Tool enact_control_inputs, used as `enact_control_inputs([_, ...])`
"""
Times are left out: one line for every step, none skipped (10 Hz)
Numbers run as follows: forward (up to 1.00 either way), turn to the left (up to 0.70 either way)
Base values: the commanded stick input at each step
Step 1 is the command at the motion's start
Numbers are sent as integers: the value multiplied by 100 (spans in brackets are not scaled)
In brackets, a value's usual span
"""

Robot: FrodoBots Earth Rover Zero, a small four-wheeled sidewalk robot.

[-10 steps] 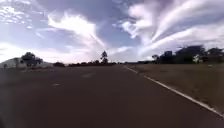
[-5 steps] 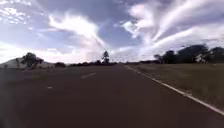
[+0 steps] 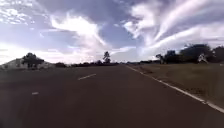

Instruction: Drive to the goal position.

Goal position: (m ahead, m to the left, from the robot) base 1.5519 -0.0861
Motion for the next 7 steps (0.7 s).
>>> enact_control_inputs([100,-38])
enact_control_inputs([100,-40])
enact_control_inputs([100,-40])
enact_control_inputs([100,-20])
enact_control_inputs([100,0])
enact_control_inputs([100,0])
enact_control_inputs([100,0])
